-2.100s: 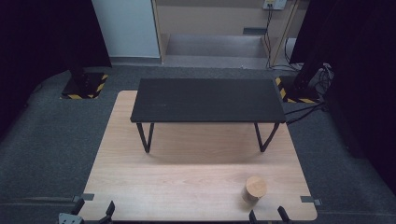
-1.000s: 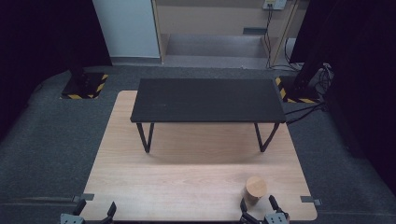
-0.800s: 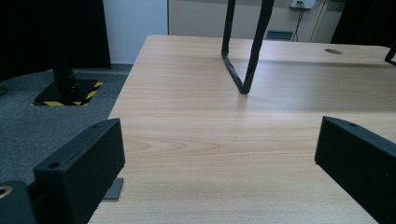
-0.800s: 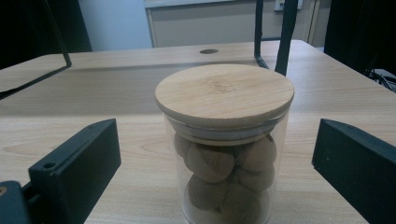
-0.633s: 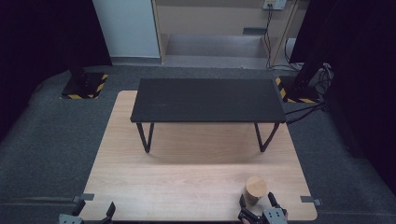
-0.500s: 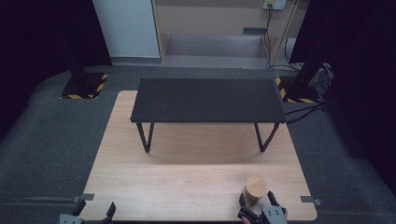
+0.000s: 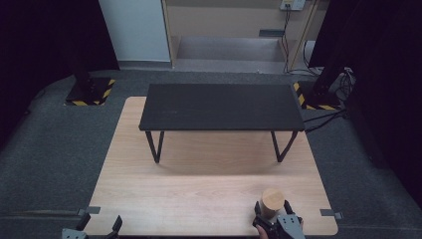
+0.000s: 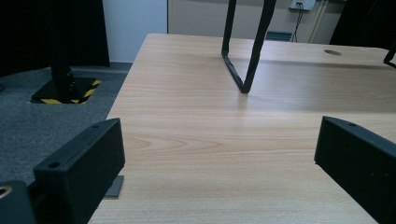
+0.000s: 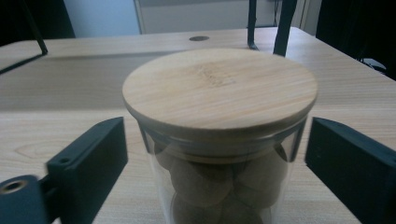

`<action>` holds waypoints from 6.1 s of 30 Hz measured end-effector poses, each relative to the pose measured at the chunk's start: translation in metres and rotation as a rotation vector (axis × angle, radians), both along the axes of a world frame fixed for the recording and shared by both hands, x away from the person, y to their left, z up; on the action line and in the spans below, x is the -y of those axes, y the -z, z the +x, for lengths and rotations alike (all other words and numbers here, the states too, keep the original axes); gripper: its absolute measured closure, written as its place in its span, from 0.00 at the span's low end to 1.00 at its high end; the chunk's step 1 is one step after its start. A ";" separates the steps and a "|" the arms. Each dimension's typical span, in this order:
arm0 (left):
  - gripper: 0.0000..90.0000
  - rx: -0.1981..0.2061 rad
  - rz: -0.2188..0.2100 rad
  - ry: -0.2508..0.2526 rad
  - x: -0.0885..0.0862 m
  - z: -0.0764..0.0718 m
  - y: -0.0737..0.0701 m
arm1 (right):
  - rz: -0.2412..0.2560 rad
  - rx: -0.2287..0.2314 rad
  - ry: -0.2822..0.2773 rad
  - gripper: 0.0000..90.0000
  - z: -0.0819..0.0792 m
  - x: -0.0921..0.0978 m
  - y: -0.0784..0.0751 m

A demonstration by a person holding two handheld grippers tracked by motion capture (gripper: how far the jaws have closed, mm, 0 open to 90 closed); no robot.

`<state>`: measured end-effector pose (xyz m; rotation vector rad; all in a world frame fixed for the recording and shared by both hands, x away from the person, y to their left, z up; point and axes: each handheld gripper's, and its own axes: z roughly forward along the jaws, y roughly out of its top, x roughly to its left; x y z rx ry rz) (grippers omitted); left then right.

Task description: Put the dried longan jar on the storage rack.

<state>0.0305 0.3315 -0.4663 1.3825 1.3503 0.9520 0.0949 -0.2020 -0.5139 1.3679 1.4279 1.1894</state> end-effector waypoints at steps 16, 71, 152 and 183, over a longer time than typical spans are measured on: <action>0.01 0.002 -0.015 0.012 0.001 0.004 -0.001 | -0.017 -0.003 -0.018 0.28 -0.004 -0.003 -0.041; 0.01 0.026 -0.062 0.029 0.000 -0.007 -0.003 | -0.041 0.071 -0.116 0.28 0.180 0.020 -0.241; 0.02 0.026 -0.078 0.029 -0.009 -0.015 -0.002 | -0.073 0.018 -0.075 0.01 0.219 0.016 -0.221; 0.02 0.016 -0.043 0.073 0.002 -0.007 -0.005 | -0.080 0.109 -0.077 0.02 0.077 0.017 -0.164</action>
